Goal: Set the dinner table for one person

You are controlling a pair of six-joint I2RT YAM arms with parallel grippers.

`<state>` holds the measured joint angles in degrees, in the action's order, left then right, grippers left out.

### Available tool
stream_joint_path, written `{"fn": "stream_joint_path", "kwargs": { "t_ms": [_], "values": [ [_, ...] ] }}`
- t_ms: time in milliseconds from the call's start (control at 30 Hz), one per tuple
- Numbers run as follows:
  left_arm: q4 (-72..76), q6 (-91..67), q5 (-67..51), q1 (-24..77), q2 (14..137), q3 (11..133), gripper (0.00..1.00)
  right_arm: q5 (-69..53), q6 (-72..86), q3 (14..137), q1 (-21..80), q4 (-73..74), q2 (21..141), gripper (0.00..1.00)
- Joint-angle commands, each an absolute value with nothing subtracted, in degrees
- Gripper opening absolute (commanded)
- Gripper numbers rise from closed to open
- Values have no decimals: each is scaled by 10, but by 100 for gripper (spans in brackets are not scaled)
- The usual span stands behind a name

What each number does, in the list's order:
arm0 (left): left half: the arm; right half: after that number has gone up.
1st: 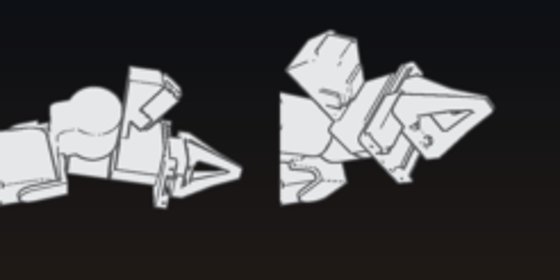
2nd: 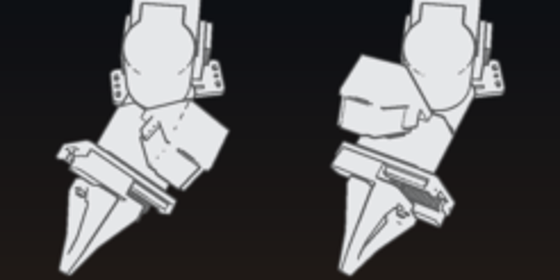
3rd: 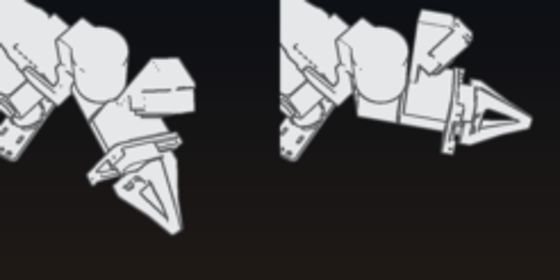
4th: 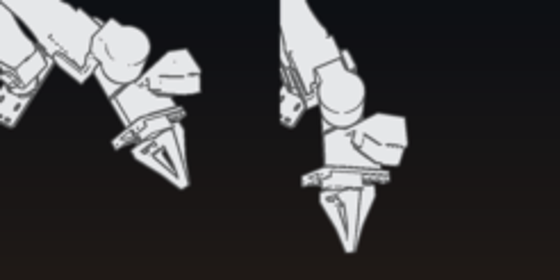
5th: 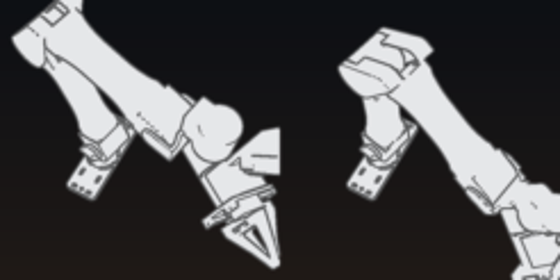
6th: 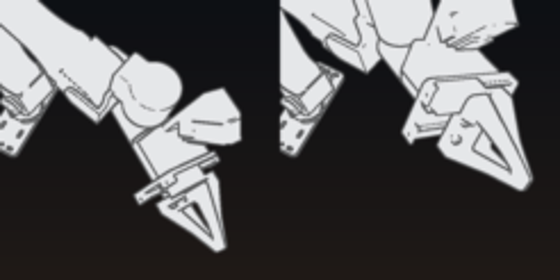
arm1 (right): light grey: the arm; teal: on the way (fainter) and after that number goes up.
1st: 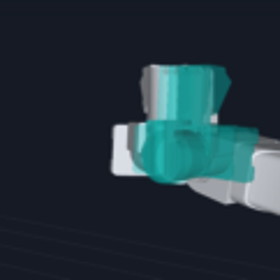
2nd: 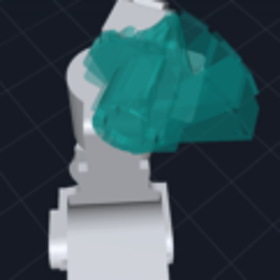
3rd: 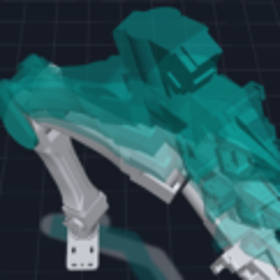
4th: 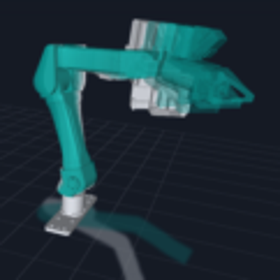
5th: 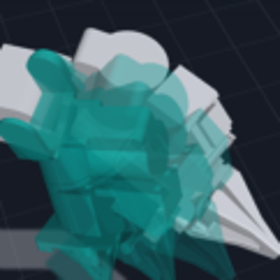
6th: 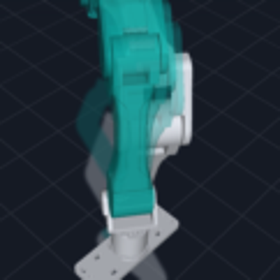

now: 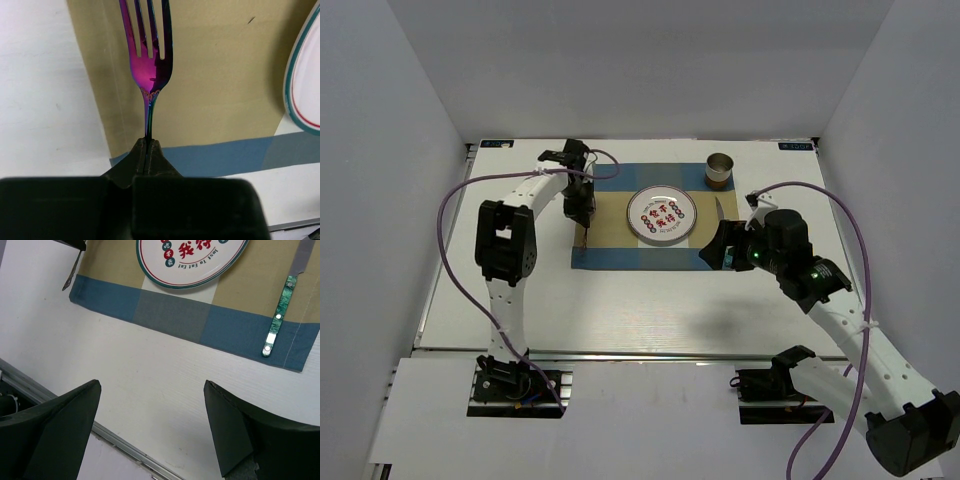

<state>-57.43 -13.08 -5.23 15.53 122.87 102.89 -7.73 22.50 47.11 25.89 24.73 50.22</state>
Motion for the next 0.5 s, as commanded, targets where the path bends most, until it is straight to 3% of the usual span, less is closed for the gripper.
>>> {"fn": "stream_joint_path", "kwargs": {
  "t_ms": [0,467],
  "values": [
    [-561,-138,-56,163,1245,1055,0,-62,220,490,258,257,489,89],
    [-541,-163,-11,184,1280,1063,0,-52,208,485,258,269,483,89]
  ]
}}
